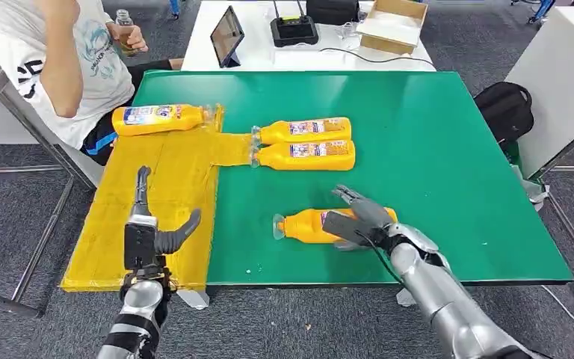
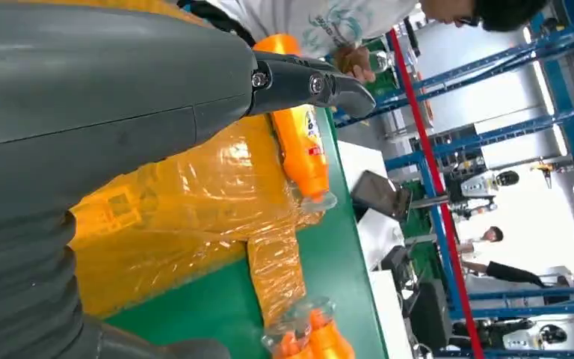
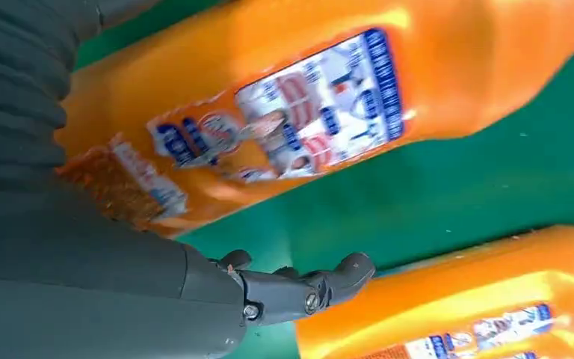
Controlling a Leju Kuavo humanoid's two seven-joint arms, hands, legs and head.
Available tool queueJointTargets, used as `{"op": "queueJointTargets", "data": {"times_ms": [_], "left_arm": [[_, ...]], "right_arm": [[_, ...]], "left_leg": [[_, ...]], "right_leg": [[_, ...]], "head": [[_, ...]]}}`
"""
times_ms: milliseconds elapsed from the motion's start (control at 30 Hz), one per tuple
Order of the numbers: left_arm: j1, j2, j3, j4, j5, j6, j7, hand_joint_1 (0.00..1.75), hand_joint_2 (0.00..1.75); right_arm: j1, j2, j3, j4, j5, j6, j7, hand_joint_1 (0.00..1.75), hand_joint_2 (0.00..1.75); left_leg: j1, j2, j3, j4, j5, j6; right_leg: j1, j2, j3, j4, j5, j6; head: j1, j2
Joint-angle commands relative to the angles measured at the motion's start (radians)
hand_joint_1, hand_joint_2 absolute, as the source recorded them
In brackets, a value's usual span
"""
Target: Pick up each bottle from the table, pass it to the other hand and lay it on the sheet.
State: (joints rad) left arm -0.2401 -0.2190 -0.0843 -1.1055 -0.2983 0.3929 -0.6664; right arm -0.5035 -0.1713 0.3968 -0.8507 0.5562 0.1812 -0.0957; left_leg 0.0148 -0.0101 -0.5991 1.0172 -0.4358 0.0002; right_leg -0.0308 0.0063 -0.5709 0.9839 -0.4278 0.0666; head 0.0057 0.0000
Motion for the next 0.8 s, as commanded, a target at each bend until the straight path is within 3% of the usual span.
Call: {"op": "queueJointTargets", "data": {"times_ms": [33,67,100,500,800], "left_arm": [[-0.060,0.018,0.003,0.110,0.024,-0.024,0.016,0.00,1.75],[-0.063,0.014,0.002,0.118,0.029,-0.029,0.017,0.00,1.75],[-0.065,0.013,-0.001,0.121,0.030,-0.031,0.017,0.00,1.75],[-0.093,0.008,-0.018,0.174,0.064,-0.046,0.024,0.00,1.75],[-0.101,0.000,-0.033,0.198,0.073,-0.045,0.031,0.00,1.75]], "right_arm": [[-0.036,-0.082,0.124,0.131,-0.030,0.055,0.038,1.43,1.75],[-0.046,-0.090,0.138,0.135,-0.029,0.068,0.042,1.66,1.75],[-0.054,-0.094,0.144,0.136,-0.034,0.078,0.040,1.75,1.75],[-0.108,-0.160,0.305,0.159,-0.057,0.154,0.038,1.75,1.75],[-0.114,-0.116,0.380,0.215,-0.052,0.129,0.040,1.75,1.75]], "left_leg": [[0.001,-0.002,0.001,-0.001,0.001,0.001],[0.001,-0.002,0.001,-0.001,0.001,0.001],[0.001,-0.001,0.002,-0.001,0.001,0.001],[0.001,-0.002,0.003,-0.001,0.001,0.001],[0.001,-0.001,0.004,-0.001,0.001,0.001]], "right_leg": [[0.002,-0.004,0.003,-0.003,0.001,-0.004],[0.002,-0.003,0.003,-0.003,0.001,-0.003],[0.001,-0.002,0.003,-0.002,0.001,-0.001],[0.002,-0.004,0.005,-0.004,0.002,-0.003],[0.002,-0.002,0.005,-0.004,0.002,-0.001]], "head": [[0.000,0.000],[0.000,0.000],[0.000,0.000],[0.000,0.000],[0.000,0.000]]}}
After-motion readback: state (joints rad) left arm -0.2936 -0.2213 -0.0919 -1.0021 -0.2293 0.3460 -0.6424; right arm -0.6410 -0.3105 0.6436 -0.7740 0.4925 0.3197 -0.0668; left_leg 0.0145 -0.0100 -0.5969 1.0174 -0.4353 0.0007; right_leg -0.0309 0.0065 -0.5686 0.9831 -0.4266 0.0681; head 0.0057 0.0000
